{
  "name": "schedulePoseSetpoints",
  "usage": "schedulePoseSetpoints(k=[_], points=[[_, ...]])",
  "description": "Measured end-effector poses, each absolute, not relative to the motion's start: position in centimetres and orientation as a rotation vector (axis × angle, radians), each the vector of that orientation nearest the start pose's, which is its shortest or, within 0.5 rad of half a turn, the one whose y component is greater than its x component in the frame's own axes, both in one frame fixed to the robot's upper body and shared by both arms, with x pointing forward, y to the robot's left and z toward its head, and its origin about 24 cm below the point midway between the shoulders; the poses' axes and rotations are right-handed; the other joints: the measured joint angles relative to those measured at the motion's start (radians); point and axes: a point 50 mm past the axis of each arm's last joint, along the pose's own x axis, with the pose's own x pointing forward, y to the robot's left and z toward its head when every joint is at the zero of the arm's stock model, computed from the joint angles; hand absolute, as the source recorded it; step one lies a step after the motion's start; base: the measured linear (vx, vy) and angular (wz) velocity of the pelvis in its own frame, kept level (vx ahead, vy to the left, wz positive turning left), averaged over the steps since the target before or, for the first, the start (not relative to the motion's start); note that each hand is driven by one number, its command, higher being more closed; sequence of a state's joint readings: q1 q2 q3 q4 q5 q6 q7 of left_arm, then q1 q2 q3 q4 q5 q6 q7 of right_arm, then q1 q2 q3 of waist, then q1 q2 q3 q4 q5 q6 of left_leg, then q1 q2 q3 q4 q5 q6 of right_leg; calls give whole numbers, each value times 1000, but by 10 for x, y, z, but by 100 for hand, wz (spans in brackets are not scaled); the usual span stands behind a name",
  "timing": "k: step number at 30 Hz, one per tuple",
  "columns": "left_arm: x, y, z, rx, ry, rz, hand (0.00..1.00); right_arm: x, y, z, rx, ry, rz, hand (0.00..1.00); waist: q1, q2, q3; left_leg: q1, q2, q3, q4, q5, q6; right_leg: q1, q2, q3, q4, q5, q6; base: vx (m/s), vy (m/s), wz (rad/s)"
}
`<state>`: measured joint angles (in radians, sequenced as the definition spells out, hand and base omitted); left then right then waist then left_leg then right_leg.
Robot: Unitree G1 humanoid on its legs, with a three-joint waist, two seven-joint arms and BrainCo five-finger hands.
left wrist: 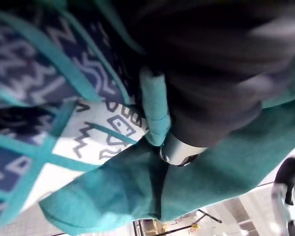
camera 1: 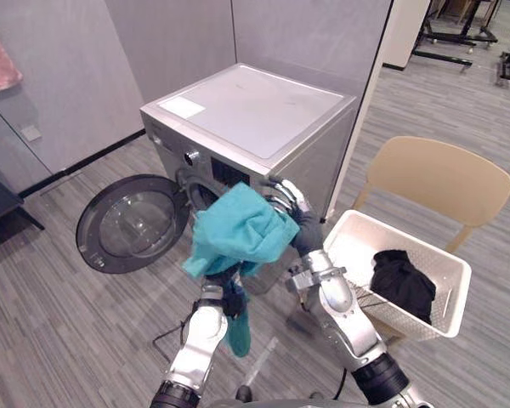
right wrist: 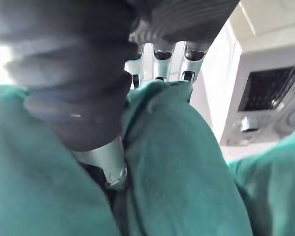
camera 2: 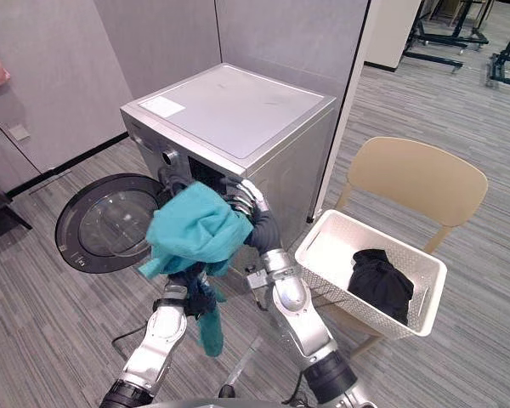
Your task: Pick up the laundry basket with both hands and put the clothes into the washing machine.
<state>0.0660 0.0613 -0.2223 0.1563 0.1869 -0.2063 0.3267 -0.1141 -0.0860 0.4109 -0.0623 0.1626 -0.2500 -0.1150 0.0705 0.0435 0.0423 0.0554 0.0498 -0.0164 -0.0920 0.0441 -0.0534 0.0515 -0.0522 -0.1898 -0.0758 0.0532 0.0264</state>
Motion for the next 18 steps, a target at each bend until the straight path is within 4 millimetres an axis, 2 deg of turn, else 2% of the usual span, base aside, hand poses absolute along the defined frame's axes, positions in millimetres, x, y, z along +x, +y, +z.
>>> schedulePoseSetpoints(k=[3, 5, 8, 11, 12, 13, 16, 18], points=[[227, 132, 3, 214, 0, 100, 100, 245, -88, 81, -21, -313, 268, 0, 1, -1, 0, -13, 1, -7, 0, -1, -1, -8, 1, -5, -3, -1, 2, -19, -7, 6], [221, 141, -13, 239, 69, 99, 100, 237, -106, 65, -152, -259, 238, 0, 1, -3, -1, -20, 3, -10, 0, -4, -6, -9, 3, -8, -12, 0, 1, -1, -12, 4], [212, 153, -34, 263, 171, 110, 100, 231, -123, 45, -265, -180, 216, 0, 0, -7, -1, -38, 6, -11, 0, -4, -5, -24, 10, -11, -18, 3, -1, 6, -12, 1], [190, 177, -65, 278, 337, 148, 100, 217, -143, -5, -399, 46, 216, 0, -1, -24, 2, -41, 15, -13, 2, -3, -6, -23, 17, -15, -22, 2, -1, 45, -36, 2], [185, 182, -71, 278, 372, 158, 100, 213, -145, -14, -424, 88, 223, 0, -1, -25, 3, -42, 16, -14, 1, -4, -6, -23, 18, -18, -22, 2, -1, 48, -23, 6], [176, 190, -83, 269, 444, 176, 100, 207, -149, -31, -465, 171, 234, 0, -2, -28, 5, -44, 16, -21, 1, -4, -7, -23, 18, -27, -22, 1, -2, 39, -24, 10], [161, 198, -100, 261, 552, 196, 100, 193, -159, -62, -522, 330, 257, 0, -1, -29, 16, -69, 2, -64, 8, -4, -6, -23, 15, -72, -22, -9, -1, 6, -20, 44], [160, 200, -107, 262, 593, 199, 100, 183, -170, -85, -494, 467, 187, 0, -2, -32, 42, -137, -13, -131, 43, -4, -8, -29, 4, -157, -21, -29, 4, -50, -22, 107]])
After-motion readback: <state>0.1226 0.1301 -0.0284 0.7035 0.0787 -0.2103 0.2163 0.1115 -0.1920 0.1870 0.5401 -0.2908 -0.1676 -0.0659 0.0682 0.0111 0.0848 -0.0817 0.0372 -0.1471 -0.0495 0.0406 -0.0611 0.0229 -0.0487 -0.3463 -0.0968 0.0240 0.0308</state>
